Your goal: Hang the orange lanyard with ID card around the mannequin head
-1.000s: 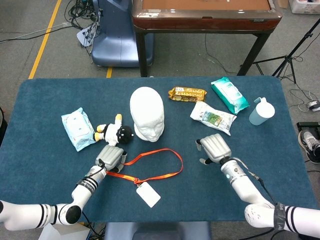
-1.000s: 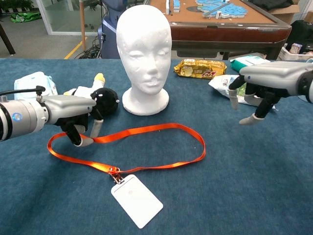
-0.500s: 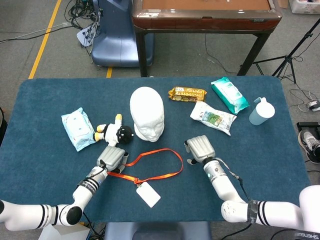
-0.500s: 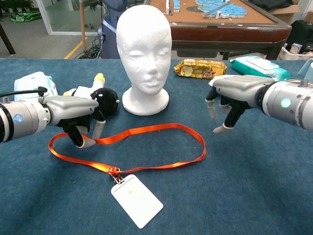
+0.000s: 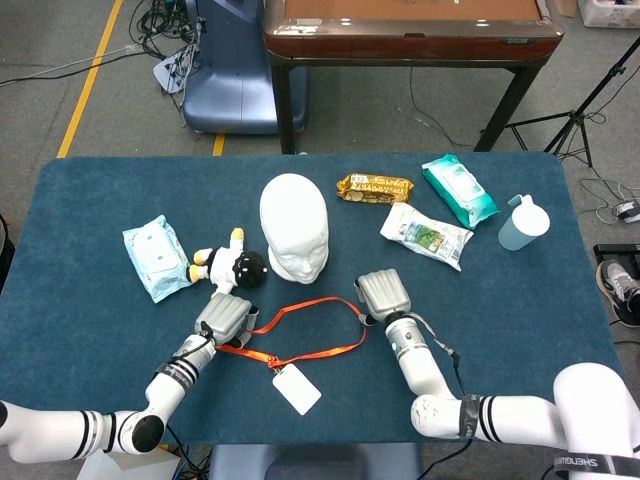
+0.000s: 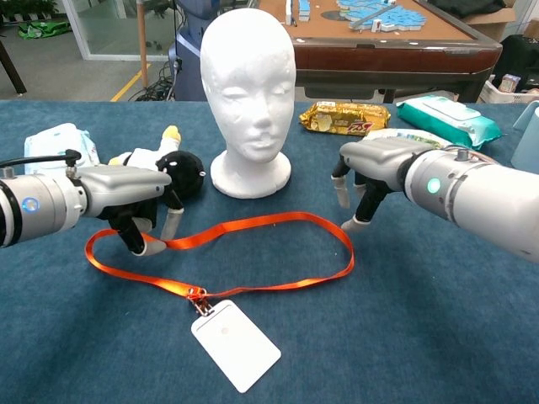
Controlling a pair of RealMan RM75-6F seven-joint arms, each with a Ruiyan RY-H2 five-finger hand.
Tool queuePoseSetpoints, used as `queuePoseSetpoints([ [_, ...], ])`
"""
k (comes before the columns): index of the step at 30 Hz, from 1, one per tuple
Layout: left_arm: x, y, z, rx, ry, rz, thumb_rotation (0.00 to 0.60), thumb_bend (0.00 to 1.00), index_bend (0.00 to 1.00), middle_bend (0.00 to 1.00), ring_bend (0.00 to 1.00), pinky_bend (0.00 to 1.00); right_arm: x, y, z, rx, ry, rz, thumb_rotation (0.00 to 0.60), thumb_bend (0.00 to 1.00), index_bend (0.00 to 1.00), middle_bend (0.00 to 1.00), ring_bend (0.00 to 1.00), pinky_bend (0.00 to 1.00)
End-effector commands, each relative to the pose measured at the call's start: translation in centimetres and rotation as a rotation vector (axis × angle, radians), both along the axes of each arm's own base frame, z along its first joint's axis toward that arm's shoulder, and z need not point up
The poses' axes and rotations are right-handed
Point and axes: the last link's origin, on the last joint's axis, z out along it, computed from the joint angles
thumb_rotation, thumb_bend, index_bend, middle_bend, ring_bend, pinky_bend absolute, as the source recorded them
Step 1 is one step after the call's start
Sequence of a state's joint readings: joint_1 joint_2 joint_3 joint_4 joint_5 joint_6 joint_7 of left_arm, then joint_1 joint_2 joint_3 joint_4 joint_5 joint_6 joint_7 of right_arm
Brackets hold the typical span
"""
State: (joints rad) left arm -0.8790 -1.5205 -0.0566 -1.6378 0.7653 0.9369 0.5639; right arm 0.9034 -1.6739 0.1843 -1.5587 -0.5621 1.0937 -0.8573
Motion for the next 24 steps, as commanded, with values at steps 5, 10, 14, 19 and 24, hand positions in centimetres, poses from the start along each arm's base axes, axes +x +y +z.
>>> queuePoseSetpoints([
  [5, 0.1, 0.1, 0.2, -0.001, -0.004, -0.001, 0.6, 0.37, 0.59, 1.0, 1.0, 0.99, 1.2, -0.7, -1.4, -0.016, -0.002, -0.018, 0.6, 0.19, 0.57, 0.93, 0.96, 1.0],
  [10, -0.1, 0.0, 0.2, -0.003, -0.005, 0.002, 0.6, 0.37, 0.59, 1.0, 1.0, 0.99, 1.4, -0.9, -2.2, -0.016, 0.008, -0.031, 0.6, 0.18, 0.57, 0.93, 0.96, 1.0],
  [14, -0.2, -0.1, 0.2, -0.007, -0.005, -0.001, 0.6, 0.37, 0.59, 1.0, 1.0, 0.99, 1.5, -1.2, -2.7, -0.022, 0.02, -0.042, 0.6, 0.18, 0.57, 0.93, 0.97, 1.0],
  [19, -0.2, -0.1, 0.3, -0.009, -0.009, -0.002, 0.6, 0.37, 0.59, 1.0, 1.0, 0.99, 1.5, -1.4, -3.3, -0.019, 0.028, -0.058, 0.6, 0.18, 0.57, 0.93, 0.97, 1.0],
  [24, -0.4, -0.2, 0.4, -0.008, -0.01, -0.002, 0.6, 0.37, 0.59, 1.0, 1.0, 0.99, 1.4, -1.5, -3.5, -0.013, 0.034, -0.067, 0.6, 0.21, 0.58, 0.93, 0.97, 1.0],
])
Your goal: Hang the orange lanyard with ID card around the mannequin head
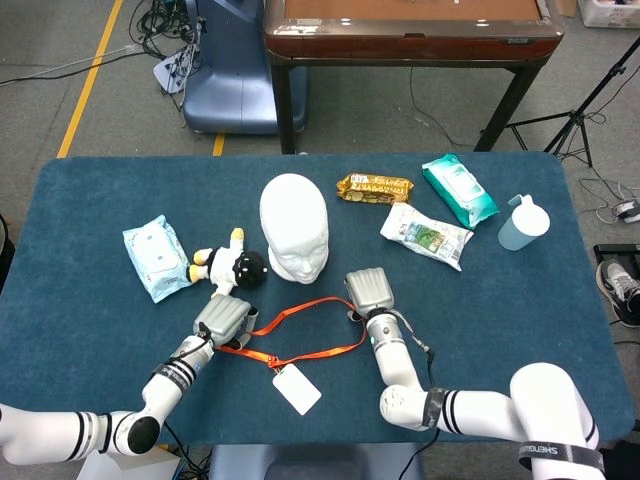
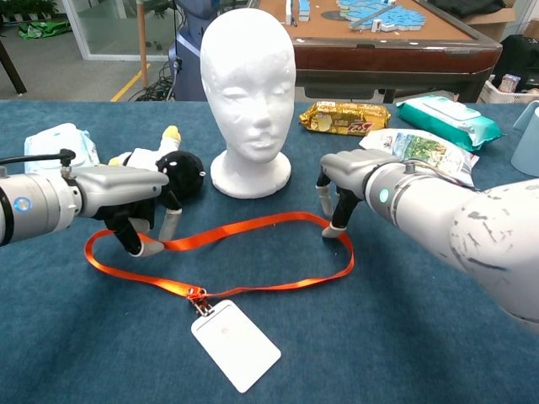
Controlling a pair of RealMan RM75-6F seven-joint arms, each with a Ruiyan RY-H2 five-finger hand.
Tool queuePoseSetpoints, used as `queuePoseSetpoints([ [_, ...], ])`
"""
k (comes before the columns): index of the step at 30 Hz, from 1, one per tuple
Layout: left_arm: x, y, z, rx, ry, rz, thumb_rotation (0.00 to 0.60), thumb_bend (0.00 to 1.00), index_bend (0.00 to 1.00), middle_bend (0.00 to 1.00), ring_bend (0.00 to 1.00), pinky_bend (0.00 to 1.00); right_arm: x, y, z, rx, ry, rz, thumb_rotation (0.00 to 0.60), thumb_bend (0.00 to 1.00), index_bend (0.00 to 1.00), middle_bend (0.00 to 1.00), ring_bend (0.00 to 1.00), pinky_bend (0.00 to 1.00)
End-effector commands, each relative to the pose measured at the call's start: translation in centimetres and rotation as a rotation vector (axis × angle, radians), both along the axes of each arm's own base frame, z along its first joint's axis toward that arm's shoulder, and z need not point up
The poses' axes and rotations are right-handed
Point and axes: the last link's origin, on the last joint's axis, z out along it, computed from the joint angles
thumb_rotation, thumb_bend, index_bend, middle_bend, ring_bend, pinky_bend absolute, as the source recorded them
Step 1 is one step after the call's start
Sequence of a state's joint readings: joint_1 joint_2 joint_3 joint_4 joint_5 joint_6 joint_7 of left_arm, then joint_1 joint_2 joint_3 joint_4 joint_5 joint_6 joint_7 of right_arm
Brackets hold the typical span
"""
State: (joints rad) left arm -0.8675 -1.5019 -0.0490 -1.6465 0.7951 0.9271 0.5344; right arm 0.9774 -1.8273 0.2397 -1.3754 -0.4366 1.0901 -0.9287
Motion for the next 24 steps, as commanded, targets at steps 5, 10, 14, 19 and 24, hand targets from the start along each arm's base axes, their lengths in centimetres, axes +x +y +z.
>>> queuePoseSetpoints([
  [5, -0.05, 0.0, 0.04, 0.0, 0.0, -0.002, 0.6, 0.37, 0.59, 1.0, 1.0, 0.99, 0.14, 0.01, -0.29, 0.01, -0.001, -0.003, 0.6, 0.29, 0.58, 0.93, 0.97, 1.0],
  [10, -0.17, -0.09, -0.01, -0.002, 0.0, 0.0, 0.6, 0.37, 0.59, 1.0, 1.0, 0.99, 0.06, 0.01, -0.5, 0.016, 0.005, -0.009, 0.6, 0.32, 0.58, 0.93, 0.97, 1.0],
  [14, -0.26, -0.16, -0.04, -0.001, -0.001, 0.0, 0.6, 0.37, 0.59, 1.0, 1.0, 0.99, -0.15, 0.04, -0.71, 0.02, 0.008, -0.017, 0.6, 0.35, 0.58, 0.93, 0.97, 1.0],
  [19, -0.24, 0.0, 0.07, 0.0, -0.003, 0.002, 0.6, 0.37, 0.59, 1.0, 1.0, 0.99, -0.28, -0.07, -0.8, 0.021, 0.014, -0.022, 0.6, 0.38, 0.58, 0.93, 0.97, 1.0],
  [24, -0.33, -0.15, 0.06, 0.002, -0.007, 0.002, 0.6, 0.37, 0.59, 1.0, 1.0, 0.99, -0.49, -0.06, -0.82, 0.023, 0.011, -0.025, 0.6, 0.41, 0.59, 0.93, 0.97, 1.0],
])
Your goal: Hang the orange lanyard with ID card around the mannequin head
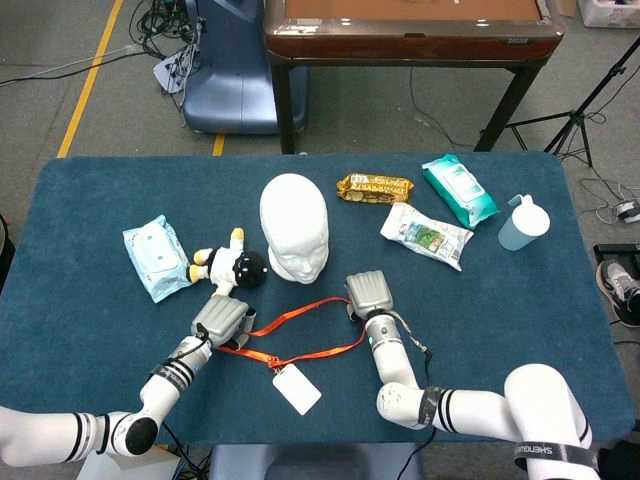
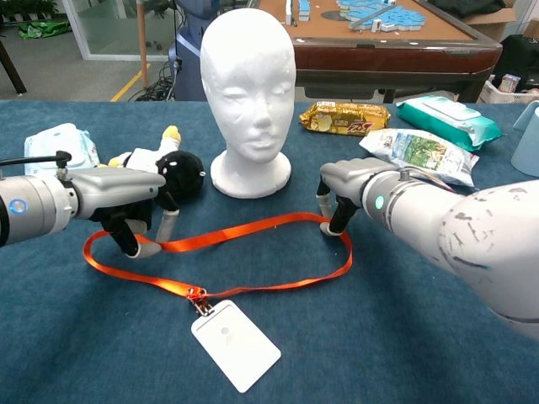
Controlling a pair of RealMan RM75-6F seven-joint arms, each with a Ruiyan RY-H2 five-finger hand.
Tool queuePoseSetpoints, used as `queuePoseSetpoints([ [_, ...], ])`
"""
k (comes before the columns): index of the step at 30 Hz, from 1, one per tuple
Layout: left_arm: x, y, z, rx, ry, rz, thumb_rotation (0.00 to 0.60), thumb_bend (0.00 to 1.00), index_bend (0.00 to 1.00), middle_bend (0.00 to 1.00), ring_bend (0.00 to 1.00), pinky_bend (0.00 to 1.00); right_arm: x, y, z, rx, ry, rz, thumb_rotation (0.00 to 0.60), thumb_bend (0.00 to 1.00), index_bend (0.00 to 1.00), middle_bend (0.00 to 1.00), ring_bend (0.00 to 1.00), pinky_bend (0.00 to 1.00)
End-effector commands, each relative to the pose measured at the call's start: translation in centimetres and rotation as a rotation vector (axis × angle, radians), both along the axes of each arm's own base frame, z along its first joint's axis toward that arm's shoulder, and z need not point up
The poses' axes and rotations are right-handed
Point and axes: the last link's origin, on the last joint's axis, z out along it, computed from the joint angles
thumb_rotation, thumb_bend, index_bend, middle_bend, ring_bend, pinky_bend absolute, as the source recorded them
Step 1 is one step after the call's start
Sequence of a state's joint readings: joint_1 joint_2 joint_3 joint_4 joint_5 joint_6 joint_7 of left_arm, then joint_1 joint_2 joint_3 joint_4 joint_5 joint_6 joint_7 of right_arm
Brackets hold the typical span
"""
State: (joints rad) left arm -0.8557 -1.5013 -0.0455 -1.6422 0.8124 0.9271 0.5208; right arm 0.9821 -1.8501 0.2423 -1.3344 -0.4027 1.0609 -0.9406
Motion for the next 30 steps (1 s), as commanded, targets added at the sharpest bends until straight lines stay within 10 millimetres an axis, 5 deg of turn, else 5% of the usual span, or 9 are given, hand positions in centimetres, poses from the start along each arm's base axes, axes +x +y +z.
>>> queuePoseSetpoints([
  [1, 0.0, 0.0, 0.0, 0.001, -0.004, -0.001, 0.6, 0.37, 0.59, 1.0, 1.0, 0.99, -0.1, 0.0, 0.1, 0.0, -0.001, 0.002, 0.6, 0.41, 0.6, 0.93, 0.97, 1.0],
  [13, 2.0, -0.2, 2.7, 0.024, -0.17, 0.007, 0.6, 0.37, 0.59, 1.0, 1.0, 0.99, 0.0, 1.1, 3.6, 0.005, -0.056, 0.095, 0.6, 0.43, 0.62, 0.93, 0.97, 1.0],
  [30, 7.2, 0.4, 10.8, 0.108, -0.395, -0.083, 0.6, 0.37, 0.58, 1.0, 1.0, 0.99, 1.9, 4.1, 16.2, -0.118, -0.262, 0.322, 0.6, 0.43, 0.63, 0.94, 0.97, 1.0],
])
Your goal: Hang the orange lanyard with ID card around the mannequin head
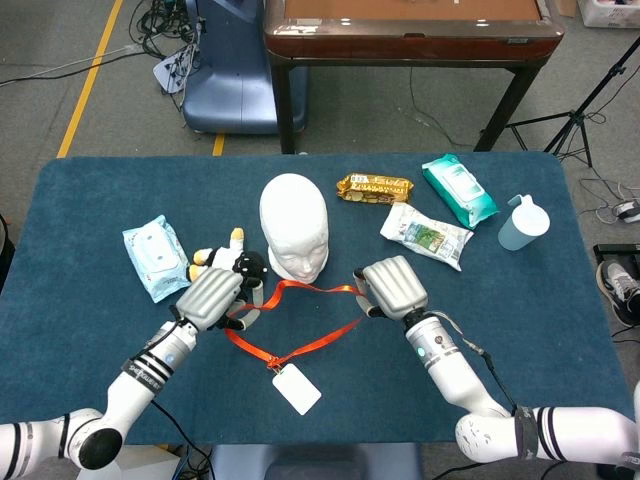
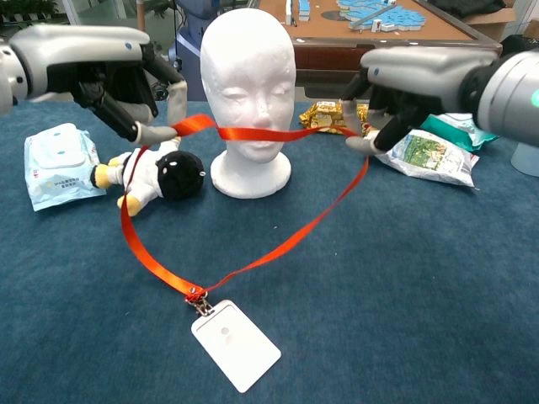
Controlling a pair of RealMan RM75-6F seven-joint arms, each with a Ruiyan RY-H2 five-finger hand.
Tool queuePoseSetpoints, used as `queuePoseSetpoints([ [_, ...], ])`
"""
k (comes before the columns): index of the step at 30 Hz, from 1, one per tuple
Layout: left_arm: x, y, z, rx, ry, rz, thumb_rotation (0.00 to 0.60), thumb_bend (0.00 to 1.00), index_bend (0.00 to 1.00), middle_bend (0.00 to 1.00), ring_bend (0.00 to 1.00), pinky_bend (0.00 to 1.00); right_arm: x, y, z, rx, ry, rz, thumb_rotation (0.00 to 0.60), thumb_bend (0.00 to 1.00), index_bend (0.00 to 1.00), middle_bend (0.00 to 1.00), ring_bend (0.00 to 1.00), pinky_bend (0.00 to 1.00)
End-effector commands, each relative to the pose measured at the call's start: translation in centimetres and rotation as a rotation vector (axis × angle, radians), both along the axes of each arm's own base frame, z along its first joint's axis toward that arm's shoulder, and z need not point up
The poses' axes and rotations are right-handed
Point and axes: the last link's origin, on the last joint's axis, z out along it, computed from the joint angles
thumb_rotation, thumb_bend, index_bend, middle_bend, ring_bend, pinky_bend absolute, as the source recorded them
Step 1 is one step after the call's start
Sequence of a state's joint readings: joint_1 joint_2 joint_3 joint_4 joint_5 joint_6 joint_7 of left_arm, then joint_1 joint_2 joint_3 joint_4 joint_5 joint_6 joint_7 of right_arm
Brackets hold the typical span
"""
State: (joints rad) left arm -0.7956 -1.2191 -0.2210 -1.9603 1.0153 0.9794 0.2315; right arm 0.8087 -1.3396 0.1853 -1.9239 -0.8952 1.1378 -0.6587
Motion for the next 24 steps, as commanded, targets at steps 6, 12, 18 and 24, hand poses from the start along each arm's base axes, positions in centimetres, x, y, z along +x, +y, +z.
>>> queuePoseSetpoints([
  [6, 1.7, 1.3, 3.1, 0.078, -0.039, -0.014, 0.6, 0.37, 0.58, 1.0, 1.0, 0.99, 0.8, -0.4, 5.2, -0.095, -0.057, 0.031, 0.6, 0.42, 0.63, 0.94, 0.97, 1.0],
  [12, 2.7, 2.9, 4.8, 0.136, -0.044, -0.011, 0.6, 0.37, 0.58, 1.0, 1.0, 0.99, 1.6, -1.1, 7.2, -0.128, -0.085, 0.033, 0.6, 0.43, 0.63, 0.94, 0.97, 1.0],
  [18, 3.2, 4.3, 6.1, 0.189, -0.03, -0.001, 0.6, 0.37, 0.58, 1.0, 1.0, 0.99, 2.2, -2.3, 8.8, -0.169, -0.098, 0.017, 0.6, 0.43, 0.63, 0.94, 0.97, 1.0],
  [24, 3.7, 6.2, 6.7, 0.236, -0.007, 0.009, 0.6, 0.37, 0.58, 1.0, 1.0, 0.99, 2.5, -4.1, 10.0, -0.205, -0.087, -0.018, 0.6, 0.43, 0.63, 0.94, 0.97, 1.0],
])
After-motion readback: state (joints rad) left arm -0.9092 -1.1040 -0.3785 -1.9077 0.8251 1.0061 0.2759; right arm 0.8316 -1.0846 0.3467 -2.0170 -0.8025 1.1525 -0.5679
